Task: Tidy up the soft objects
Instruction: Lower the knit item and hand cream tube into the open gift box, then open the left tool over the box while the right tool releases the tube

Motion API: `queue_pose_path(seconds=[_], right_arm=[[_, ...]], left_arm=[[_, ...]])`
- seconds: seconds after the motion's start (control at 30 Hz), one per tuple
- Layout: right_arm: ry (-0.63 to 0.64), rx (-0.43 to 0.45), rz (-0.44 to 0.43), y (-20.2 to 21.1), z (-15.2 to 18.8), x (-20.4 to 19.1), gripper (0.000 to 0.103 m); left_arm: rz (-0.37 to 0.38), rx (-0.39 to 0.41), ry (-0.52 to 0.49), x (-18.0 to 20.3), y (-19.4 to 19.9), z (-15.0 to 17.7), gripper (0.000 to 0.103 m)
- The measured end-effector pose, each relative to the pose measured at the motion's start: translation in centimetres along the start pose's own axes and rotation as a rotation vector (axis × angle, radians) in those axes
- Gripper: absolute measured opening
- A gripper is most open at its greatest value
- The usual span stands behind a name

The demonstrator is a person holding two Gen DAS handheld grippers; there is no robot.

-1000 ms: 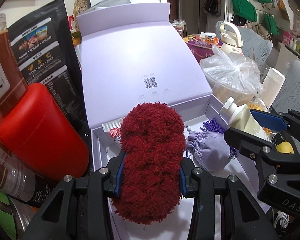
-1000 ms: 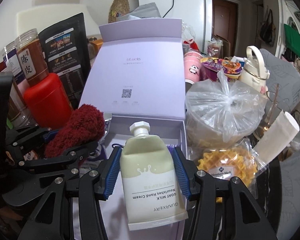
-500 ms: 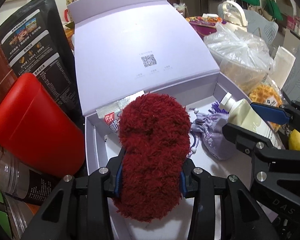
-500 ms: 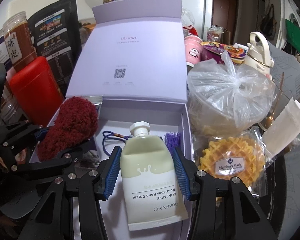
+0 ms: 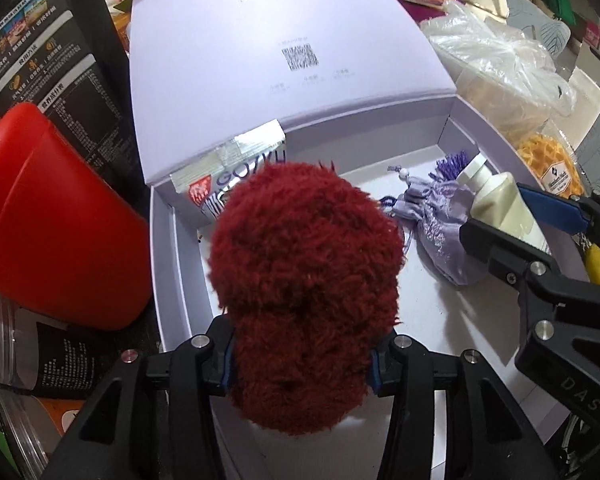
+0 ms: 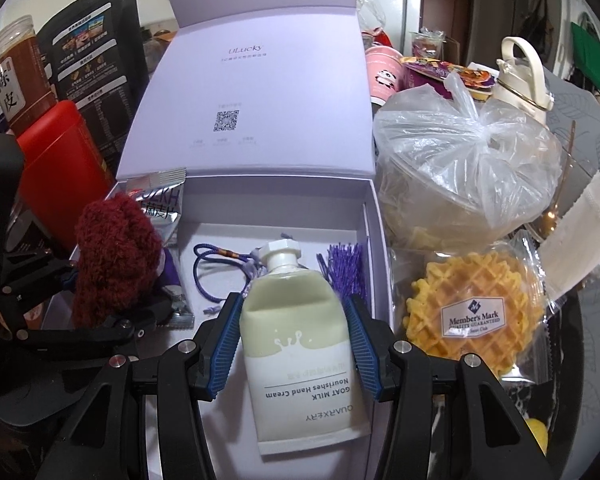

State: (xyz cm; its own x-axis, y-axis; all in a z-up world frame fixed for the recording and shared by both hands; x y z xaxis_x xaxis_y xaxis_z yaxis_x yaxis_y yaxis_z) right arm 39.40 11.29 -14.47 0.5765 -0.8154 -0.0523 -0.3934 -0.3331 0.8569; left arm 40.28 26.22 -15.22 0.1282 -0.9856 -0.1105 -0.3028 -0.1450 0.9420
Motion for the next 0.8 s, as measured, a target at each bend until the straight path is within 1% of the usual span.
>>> queue_pose_path(seconds=[0.07, 0.17, 0.2, 0.23, 0.27, 0.3, 0.33, 0.47, 0.63, 0.8], right_arm=[[-0.001, -0.002, 0.000, 0.0, 0.0, 0.0, 0.051], [0.001, -0.006, 0.006, 0.1, 0.0, 0.1, 0.052], [0.003, -0.006, 0.010, 0.2, 0.0, 0.1, 0.052], [0.006, -0.006, 0.015, 0.3, 0.0, 0.0, 0.052], [0.008, -0.003, 0.021, 0.5, 0.0, 0.0, 0.053], [0.009, 0.001, 0.034, 0.7, -0.1, 0.1, 0.059], [0.009, 0.008, 0.050, 0.9, -0.2, 0.2, 0.061], [0.004, 0.028, 0.040, 1.8, -0.5, 0.5, 0.062], [-0.002, 0.048, 0.053, 2.8, -0.7, 0.7, 0.062], [-0.011, 0.066, 0.023, 4.1, -0.8, 0.7, 0.062]], left_arm=[[0.001, -0.030, 0.005, -0.1, -0.5, 0.0, 0.050], [0.003, -0.027, 0.005, 0.0, -0.6, -0.3, 0.052], [0.000, -0.029, 0.001, 0.0, -0.7, -0.4, 0.055], [-0.007, -0.028, -0.003, 0.0, -0.7, -0.5, 0.061], [-0.014, -0.026, -0.003, 0.2, -0.8, -0.9, 0.065], [-0.025, -0.021, 0.000, 0.2, -0.8, -1.0, 0.074], [-0.039, -0.008, 0.001, 0.1, -0.6, -1.2, 0.079], [-0.077, 0.044, -0.011, 0.3, 0.6, -1.8, 0.080], [-0.061, 0.065, 0.000, 0.4, 1.7, -2.2, 0.080], [-0.046, 0.121, 0.010, 0.5, 4.1, -2.3, 0.080]])
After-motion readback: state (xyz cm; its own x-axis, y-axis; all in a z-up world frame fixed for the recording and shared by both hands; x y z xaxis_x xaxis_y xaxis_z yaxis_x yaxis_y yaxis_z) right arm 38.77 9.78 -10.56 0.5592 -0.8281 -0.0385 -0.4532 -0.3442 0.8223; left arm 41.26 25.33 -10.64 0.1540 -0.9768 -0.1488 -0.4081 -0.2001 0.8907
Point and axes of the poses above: each gripper's, at about its wrist camera, not at the fingertips, and y roughly against the way its jaws point, x to its right, z to its underside, the point moved 9 cm from there along -y, roughly the way its jaws point, and after that the axes turned 8 degrees about -x, right-handed, at the moved point
